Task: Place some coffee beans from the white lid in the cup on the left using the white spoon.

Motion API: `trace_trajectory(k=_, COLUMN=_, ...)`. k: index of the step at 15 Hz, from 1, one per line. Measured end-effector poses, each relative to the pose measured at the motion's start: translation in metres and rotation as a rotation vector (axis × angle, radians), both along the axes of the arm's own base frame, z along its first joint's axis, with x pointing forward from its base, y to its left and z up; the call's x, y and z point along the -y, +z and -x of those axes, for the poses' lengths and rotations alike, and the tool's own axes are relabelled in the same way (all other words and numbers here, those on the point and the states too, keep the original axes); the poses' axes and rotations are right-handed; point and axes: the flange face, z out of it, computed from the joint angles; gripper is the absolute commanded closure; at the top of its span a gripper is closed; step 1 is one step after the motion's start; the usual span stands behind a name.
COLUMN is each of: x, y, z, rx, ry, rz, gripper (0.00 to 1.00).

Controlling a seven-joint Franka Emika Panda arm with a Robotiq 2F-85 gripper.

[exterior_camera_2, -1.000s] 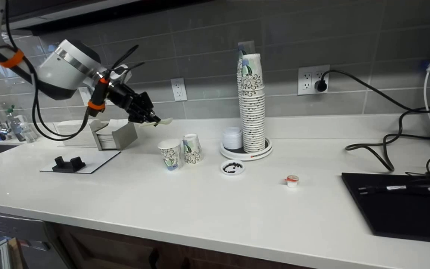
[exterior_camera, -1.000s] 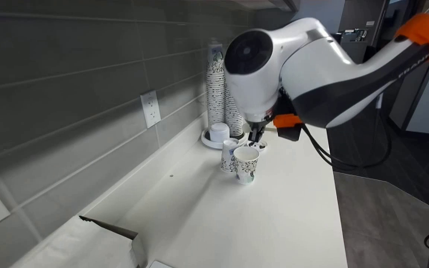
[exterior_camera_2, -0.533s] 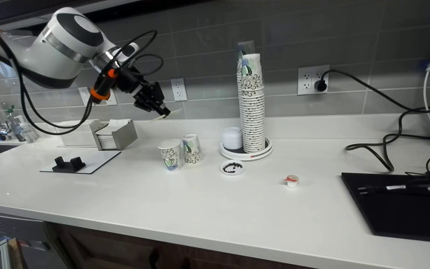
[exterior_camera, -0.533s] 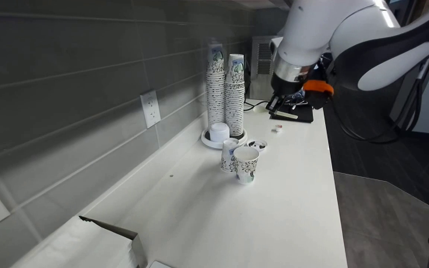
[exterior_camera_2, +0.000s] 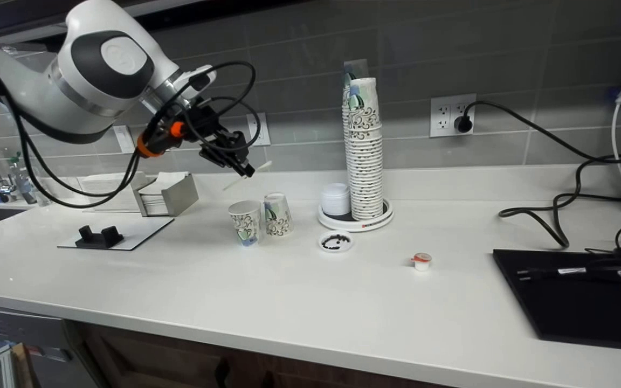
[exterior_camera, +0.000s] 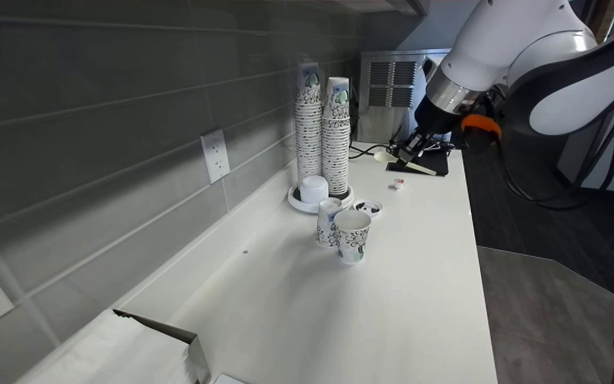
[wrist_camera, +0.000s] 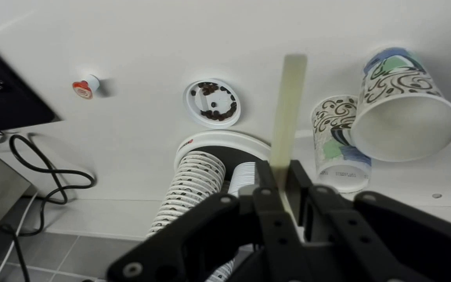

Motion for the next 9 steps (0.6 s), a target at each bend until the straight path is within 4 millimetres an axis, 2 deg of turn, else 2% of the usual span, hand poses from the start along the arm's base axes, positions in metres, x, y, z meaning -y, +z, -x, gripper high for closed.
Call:
trace_trajectory(k=1, x=-0.002, y=0.001, z=0.000, rx=0.001, ry=0.003, rz=0.000, gripper=0.86)
trace_trajectory(k=2, x=-0.003, y=0.001, z=0.000, rx=0.002, ry=0.003, rz=0.001, gripper=0.97)
trace_trajectory(k=6, x=0.002, y=-0.002, z=-0.002, rx=-0.008, ry=-0.031, rz=-0.036, gripper=0.97)
trace_trajectory(k=9, x=0.022, y=-0.020, z=-0.007, rx=-0.063, ry=-0.123, rz=-0.134, gripper=0.97)
